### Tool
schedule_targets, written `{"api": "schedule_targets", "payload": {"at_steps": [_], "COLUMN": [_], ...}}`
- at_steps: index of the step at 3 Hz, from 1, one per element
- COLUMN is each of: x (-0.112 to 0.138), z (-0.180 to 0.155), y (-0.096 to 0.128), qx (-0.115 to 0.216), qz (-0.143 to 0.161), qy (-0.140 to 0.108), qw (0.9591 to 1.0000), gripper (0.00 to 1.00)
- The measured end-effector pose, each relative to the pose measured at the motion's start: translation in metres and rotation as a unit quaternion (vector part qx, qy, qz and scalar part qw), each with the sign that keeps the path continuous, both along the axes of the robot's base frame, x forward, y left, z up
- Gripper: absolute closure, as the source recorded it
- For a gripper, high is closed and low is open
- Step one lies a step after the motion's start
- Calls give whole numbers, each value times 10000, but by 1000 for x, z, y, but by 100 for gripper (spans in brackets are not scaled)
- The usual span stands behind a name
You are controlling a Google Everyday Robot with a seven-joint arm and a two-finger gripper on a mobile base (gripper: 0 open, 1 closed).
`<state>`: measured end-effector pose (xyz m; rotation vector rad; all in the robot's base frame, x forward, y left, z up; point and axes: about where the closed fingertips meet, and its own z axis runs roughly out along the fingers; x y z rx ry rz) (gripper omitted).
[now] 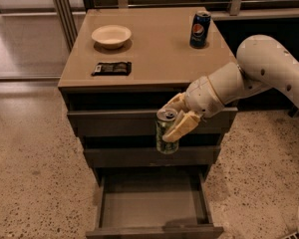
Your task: Place green can into bottom drawer
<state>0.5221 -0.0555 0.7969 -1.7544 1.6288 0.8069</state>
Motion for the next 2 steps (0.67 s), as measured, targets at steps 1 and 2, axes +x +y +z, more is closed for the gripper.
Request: {"api": "schedule_targets", "payload": {"at_steps": [1,2], "x": [-2,-2], "z": [-52,-130], "y": [-13,-35], "qx": [-287,-603], "qz": [-76,-390], "qy": [-245,-499], "qw": [9993,9962], "gripper": [100,100]}}
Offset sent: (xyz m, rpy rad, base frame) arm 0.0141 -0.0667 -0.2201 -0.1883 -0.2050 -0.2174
